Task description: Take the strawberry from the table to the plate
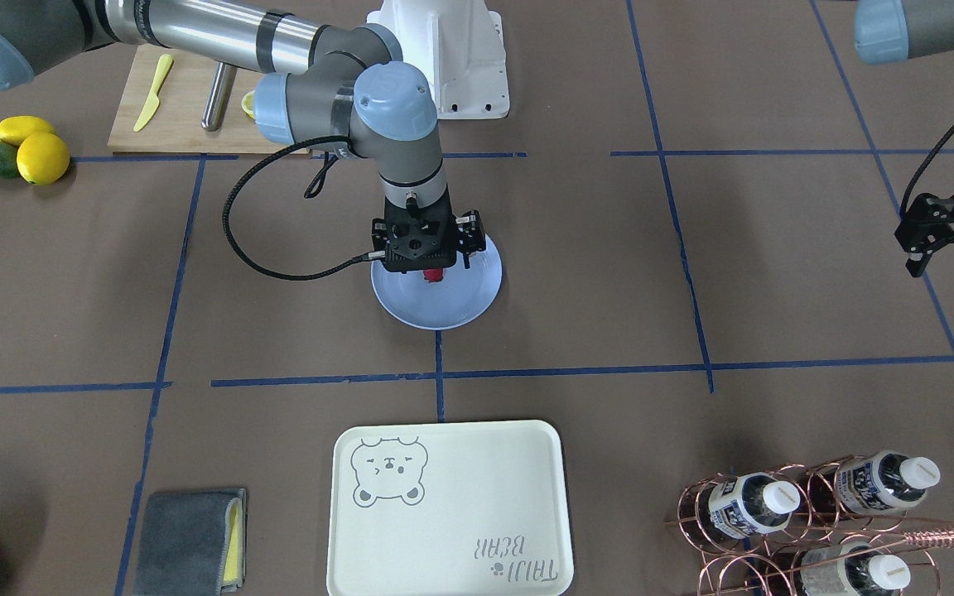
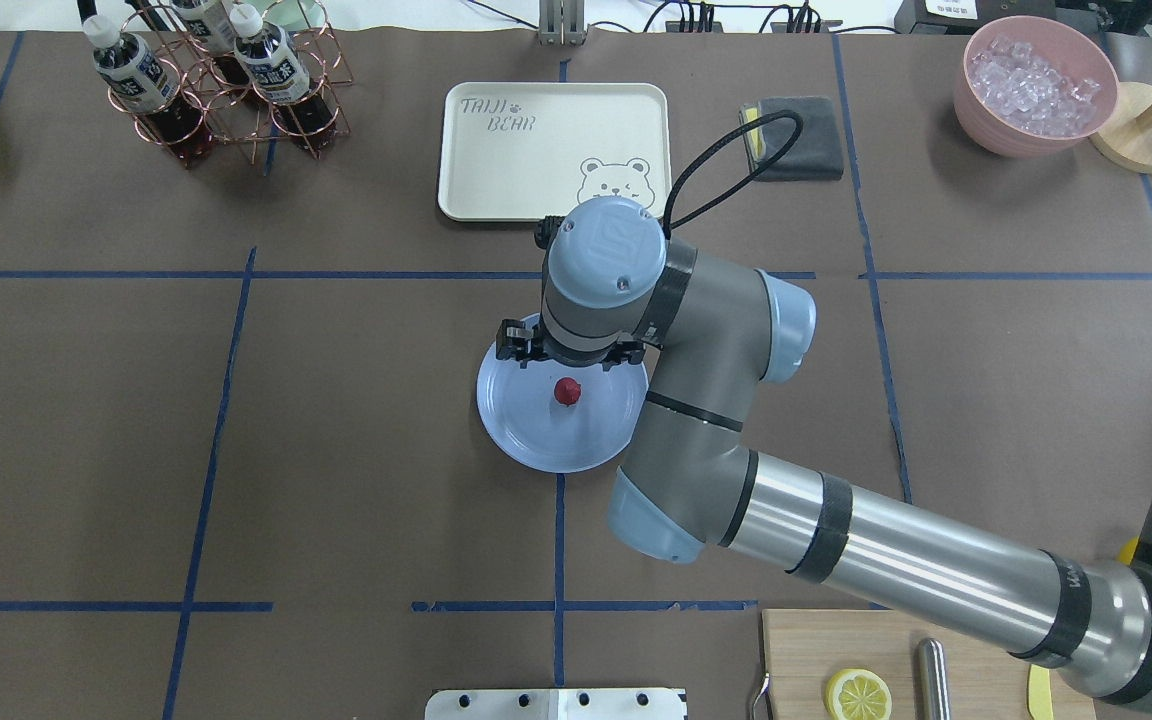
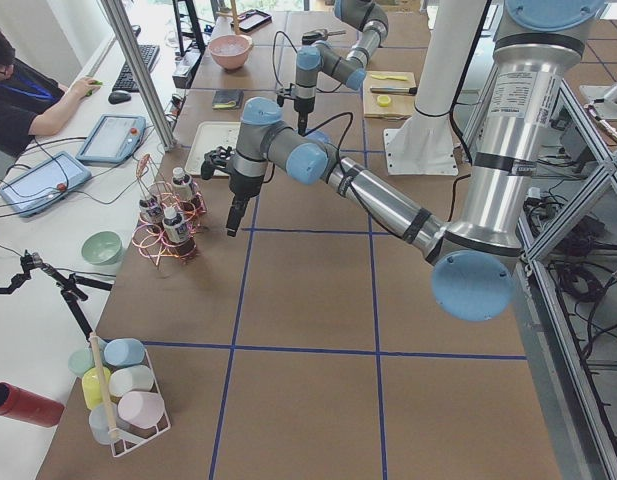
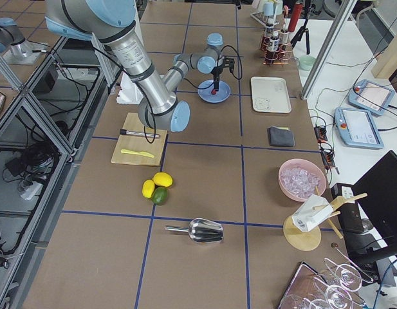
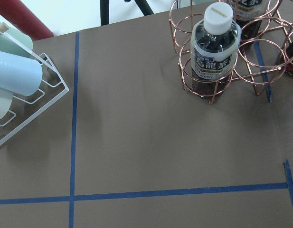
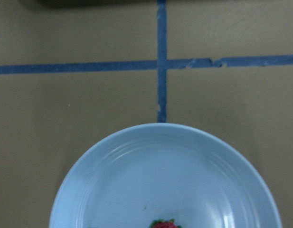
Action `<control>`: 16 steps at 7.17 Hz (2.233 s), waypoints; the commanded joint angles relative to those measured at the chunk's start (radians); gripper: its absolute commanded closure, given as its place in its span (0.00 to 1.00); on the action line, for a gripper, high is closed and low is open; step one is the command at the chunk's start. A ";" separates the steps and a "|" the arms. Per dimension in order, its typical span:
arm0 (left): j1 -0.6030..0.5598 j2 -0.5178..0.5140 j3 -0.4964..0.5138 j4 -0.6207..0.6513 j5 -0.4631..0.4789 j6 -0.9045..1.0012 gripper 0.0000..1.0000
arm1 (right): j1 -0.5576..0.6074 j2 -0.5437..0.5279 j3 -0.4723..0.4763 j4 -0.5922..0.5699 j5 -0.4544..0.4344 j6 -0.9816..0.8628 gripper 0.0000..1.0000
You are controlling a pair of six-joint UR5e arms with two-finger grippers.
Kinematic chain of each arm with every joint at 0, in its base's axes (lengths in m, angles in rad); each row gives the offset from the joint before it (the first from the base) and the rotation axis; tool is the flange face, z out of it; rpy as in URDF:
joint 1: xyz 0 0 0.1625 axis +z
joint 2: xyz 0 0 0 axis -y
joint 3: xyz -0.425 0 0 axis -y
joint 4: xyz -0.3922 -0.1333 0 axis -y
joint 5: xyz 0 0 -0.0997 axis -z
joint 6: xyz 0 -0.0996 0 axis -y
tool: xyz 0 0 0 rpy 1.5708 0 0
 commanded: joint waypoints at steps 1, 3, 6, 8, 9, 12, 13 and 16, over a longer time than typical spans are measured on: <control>-0.099 -0.001 0.084 -0.003 -0.132 0.156 0.00 | 0.112 -0.080 0.236 -0.274 0.024 -0.184 0.00; -0.219 0.001 0.204 0.009 -0.242 0.363 0.00 | 0.365 -0.285 0.434 -0.396 0.206 -0.529 0.00; -0.337 0.075 0.307 0.026 -0.351 0.559 0.00 | 0.745 -0.545 0.381 -0.392 0.406 -1.109 0.00; -0.336 0.112 0.345 0.023 -0.375 0.559 0.00 | 0.882 -0.658 0.315 -0.390 0.475 -1.344 0.00; -0.338 0.135 0.362 0.012 -0.377 0.561 0.00 | 0.932 -0.698 0.310 -0.390 0.478 -1.383 0.00; -0.338 0.152 0.359 0.009 -0.378 0.561 0.00 | 1.066 -0.799 0.304 -0.381 0.489 -1.385 0.00; -0.336 0.152 0.361 0.009 -0.378 0.561 0.00 | 1.116 -0.842 0.242 -0.292 0.545 -1.384 0.00; -0.336 0.151 0.361 0.007 -0.377 0.561 0.00 | 1.119 -0.864 -0.022 0.027 0.584 -1.375 0.00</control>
